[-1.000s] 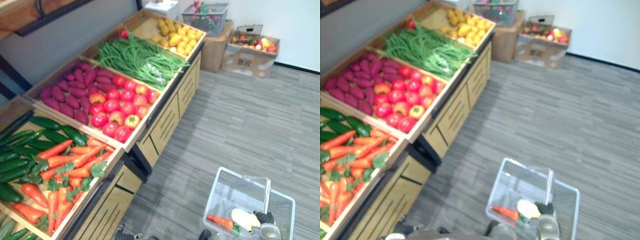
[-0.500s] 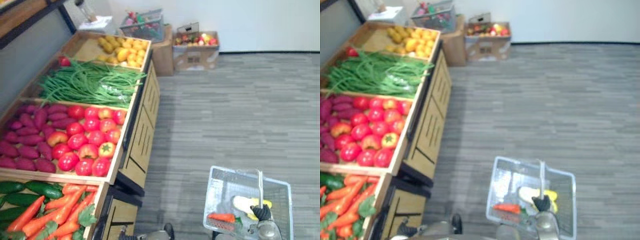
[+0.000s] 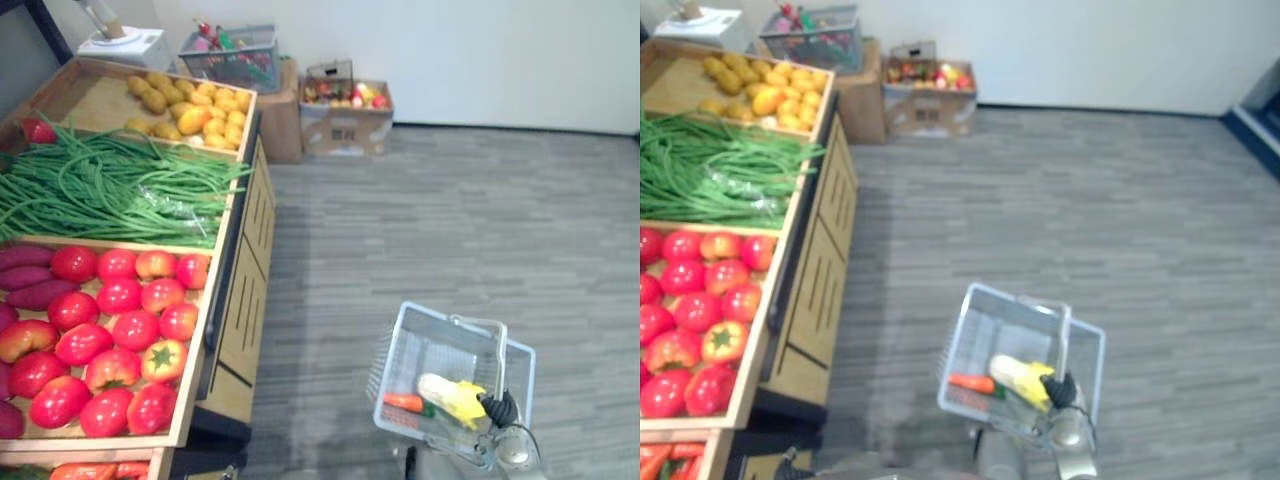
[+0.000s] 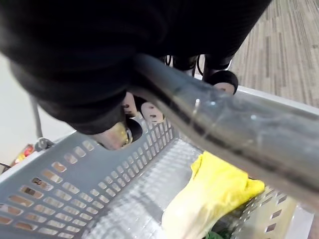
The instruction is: Pick vegetable in the basket
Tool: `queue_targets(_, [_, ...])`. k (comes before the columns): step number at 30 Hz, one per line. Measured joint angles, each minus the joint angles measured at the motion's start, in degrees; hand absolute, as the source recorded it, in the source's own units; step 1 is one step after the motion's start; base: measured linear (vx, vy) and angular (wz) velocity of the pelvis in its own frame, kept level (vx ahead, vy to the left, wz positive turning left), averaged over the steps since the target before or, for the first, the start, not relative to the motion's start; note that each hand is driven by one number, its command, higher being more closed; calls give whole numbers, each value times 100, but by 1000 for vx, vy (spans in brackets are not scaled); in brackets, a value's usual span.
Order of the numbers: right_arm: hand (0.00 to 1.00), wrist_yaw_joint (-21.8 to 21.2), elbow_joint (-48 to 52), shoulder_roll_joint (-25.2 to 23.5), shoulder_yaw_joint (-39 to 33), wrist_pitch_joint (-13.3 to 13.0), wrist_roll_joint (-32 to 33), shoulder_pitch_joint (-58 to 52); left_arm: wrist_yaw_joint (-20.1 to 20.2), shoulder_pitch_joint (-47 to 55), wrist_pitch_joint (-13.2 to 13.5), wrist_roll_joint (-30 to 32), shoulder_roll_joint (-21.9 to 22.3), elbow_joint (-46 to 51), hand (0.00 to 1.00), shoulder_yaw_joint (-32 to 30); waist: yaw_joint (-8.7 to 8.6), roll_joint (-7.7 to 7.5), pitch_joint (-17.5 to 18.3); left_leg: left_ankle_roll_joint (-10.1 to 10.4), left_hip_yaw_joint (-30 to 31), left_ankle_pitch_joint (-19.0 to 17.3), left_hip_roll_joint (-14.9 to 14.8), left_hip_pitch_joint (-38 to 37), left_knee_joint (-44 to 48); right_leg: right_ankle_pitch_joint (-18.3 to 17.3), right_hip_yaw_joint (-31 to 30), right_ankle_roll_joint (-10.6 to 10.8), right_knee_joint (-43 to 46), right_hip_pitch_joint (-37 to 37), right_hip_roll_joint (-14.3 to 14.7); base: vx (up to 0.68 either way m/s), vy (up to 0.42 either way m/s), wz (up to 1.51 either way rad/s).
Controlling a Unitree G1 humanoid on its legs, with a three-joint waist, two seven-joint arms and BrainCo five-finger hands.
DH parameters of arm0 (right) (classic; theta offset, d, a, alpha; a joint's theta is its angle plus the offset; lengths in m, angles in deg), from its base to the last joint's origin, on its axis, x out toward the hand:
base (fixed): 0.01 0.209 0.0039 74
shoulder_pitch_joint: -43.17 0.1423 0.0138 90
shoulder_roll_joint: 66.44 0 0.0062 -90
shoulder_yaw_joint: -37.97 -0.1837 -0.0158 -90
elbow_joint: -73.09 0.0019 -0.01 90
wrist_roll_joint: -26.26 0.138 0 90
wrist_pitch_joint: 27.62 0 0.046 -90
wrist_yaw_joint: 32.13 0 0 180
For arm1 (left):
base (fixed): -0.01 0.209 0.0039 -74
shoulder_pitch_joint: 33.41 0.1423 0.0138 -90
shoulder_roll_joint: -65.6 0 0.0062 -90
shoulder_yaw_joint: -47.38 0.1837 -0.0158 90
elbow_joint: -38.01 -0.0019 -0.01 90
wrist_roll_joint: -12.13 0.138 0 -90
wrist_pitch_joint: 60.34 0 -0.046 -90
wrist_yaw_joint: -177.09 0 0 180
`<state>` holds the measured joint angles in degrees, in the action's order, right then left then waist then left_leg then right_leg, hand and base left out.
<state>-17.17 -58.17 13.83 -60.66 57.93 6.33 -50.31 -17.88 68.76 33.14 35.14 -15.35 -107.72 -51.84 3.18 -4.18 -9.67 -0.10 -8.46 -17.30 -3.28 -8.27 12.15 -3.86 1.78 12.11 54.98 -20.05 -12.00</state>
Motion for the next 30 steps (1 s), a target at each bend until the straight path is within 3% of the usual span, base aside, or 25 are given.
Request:
queue_targets(3, [100,-20,-8,5,20,-9,-33,181,7,-76,1,-32,88,15,0,-93,18,88,1,86,103,-5,-176,-133,-111,-575,834,-664,-947,-174,-136,272,-108,24])
queue_targets(6, [100,-26,-17,2,-66,25,-32,210,9,-158,5,-31,229,9,0,-241,17,195,4,384,272,-50,-337,-167,-108,-290,626,-696,-2919,-105,22,325,-247,44])
queue_targets(7, [100,-31,-17,-64,-128,41,-31,113,14,-155,5,-29,204,-23,0,-263,8,113,64,563,441,-114,-333,-218,-105,504,278,-785,-3750,52,67,331,-295,59])
queue_targets(8, [100,-29,-33,-90,-235,49,-27,55,19,-180,-2,-24,230,-77,0,-341,21,173,107,692,541,-187,-370,-288,-100,571,162,-462,-3812,94,90,473,-397,44])
queue_targets(9, [100,-21,-68,-62,-361,129,-24,174,32,-207,-22,-13,415,-130,0,-442,29,467,150,913,573,-63,-654,-221,-22,518,323,-577,-3742,104,295,350,-301,21])
queue_targets(10, [100,-21,-64,-59,-391,129,-25,179,24,-215,-22,-10,478,-133,0,-489,15,522,178,1015,598,81,-701,-174,20,468,405,-654,-3747,119,326,397,-328,0])
queue_targets(11, [100,-29,-78,-53,-390,134,-30,142,13,-201,-18,-5,545,-147,0,-536,4,611,226,1081,599,490,-802,-160,41,418,487,-736,-3845,253,435,318,-279,9])
queue_targets(15, [100,-33,-81,9,-387,134,-31,35,10,-200,8,75,547,-195,0,-563,-67,603,237,1155,820,1208,-942,117,725,421,752,-832,-4584,968,579,254,-213,18])
queue_targets(17, [100,-30,-85,52,-358,133,-35,-2,9,-198,16,79,514,-278,0,-479,-75,610,300,1116,825,967,-1046,222,845,442,825,-864,-4887,1192,633,205,-76,21])
queue_targets(18, [100,-31,-97,135,-356,133,-40,17,7,-199,22,82,498,-285,0,-345,-84,634,310,1050,759,767,-1024,226,412,442,873,-864,-4924,1234,655,122,-4,13])
queue_targets(19, [100,-31,-151,194,-376,136,-42,18,8,-201,23,80,487,-264,0,-229,-80,732,365,959,625,847,-982,161,203,449,893,-871,-4930,1257,765,61,-4,9])
queue_targets(21, [100,-38,-217,175,-267,132,-44,-12,1,-202,23,77,407,-253,0,-164,-84,597,378,958,584,849,-918,327,567,492,889,-825,-5091,1372,696,40,27,-2])
queue_targets(24, [100,-24,-209,227,-262,128,-44,-125,3,-233,12,81,334,-293,0,-33,-102,563,402,993,555,1031,-700,522,1296,590,820,-764,-5373,1675,501,58,89,-16])
queue_targets(25, [100,-24,-208,234,-270,130,-44,-136,7,-232,15,80,261,-323,0,-17,-83,440,356,983,568,979,-550,687,1620,662,716,-752,-5446,1703,280,56,109,-21])
queue_targets(26, [100,-24,-206,235,-262,129,-44,-133,3,-227,18,81,256,-346,0,-16,-81,463,373,936,537,550,-502,703,1421,707,666,-743,-5493,1705,227,35,161,-16])
queue_targets(27, [100,-19,-203,311,-275,129,-44,-123,1,-234,15,86,292,-343,0,49,-146,559,400,879,497,367,-439,678,721,763,654,-701,-5519,1674,208,-4,184,-21])
queue_targets(28, [100,-33,-215,448,-271,129,-48,-109,1,-249,17,89,402,-337,0,121,-135,762,386,741,268,634,-457,633,97,806,569,-673,-5532,1605,321,-9,210,-35])
queue_targets(30, [100,-63,-204,386,-216,128,-47,-104,3,-280,-37,90,390,-369,0,143,-165,751,405,731,52,615,-398,481,-207,948,459,-599,-5611,1560,280,-19,168,-36])
